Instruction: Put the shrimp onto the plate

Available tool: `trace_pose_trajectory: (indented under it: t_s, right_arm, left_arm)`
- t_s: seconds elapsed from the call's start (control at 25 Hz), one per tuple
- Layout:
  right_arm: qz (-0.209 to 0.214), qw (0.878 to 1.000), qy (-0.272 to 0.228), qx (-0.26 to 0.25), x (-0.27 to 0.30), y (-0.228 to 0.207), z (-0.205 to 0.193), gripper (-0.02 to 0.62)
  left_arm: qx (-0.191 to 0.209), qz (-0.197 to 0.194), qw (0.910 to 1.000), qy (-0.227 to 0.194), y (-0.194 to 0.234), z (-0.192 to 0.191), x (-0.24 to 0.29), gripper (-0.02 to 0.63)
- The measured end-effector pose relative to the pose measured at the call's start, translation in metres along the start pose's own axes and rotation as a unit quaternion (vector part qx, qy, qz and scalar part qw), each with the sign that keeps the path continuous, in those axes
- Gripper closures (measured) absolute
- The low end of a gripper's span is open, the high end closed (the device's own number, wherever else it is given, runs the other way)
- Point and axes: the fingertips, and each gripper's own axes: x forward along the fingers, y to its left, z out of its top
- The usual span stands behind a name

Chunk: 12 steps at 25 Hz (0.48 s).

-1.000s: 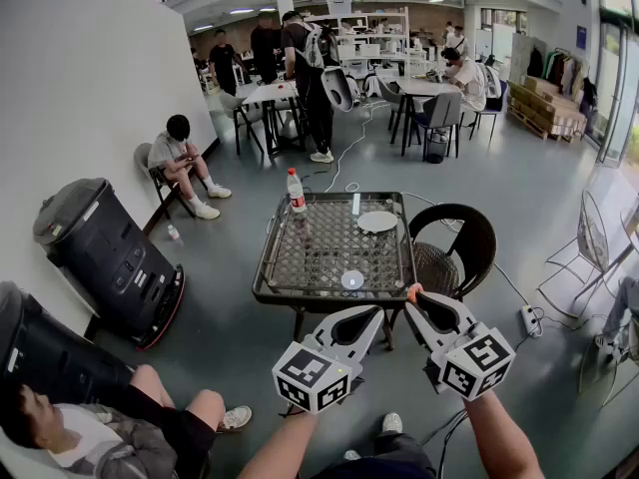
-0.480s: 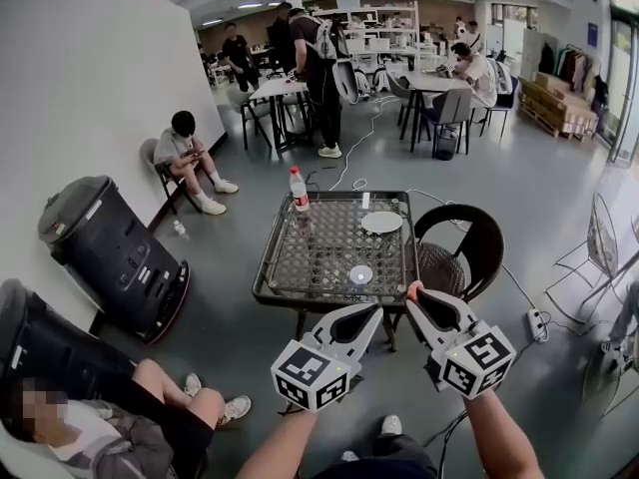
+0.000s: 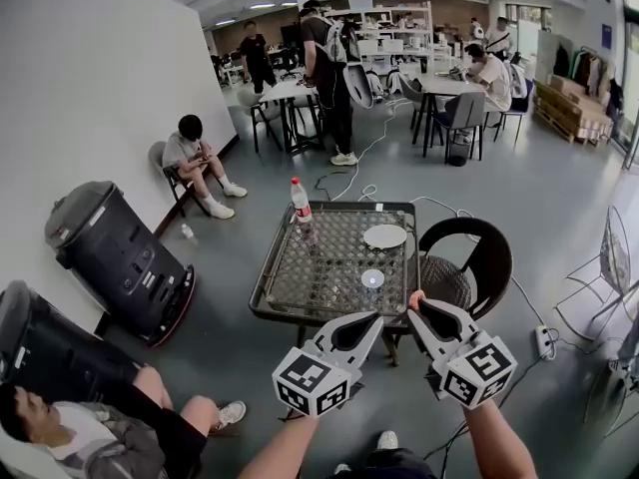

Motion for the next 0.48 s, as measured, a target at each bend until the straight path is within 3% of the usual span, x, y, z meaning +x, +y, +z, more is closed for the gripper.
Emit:
trace_pose_trajectory:
  t_s: [0.48]
  right_arm:
    - [0.018, 1.000, -0.016, 0.000, 0.006, -0.065, 0.015, 0.523]
  left_arm:
    - [0.012, 0.031, 0.9994, 0.011, 0.010, 0.008, 0.054, 0.598]
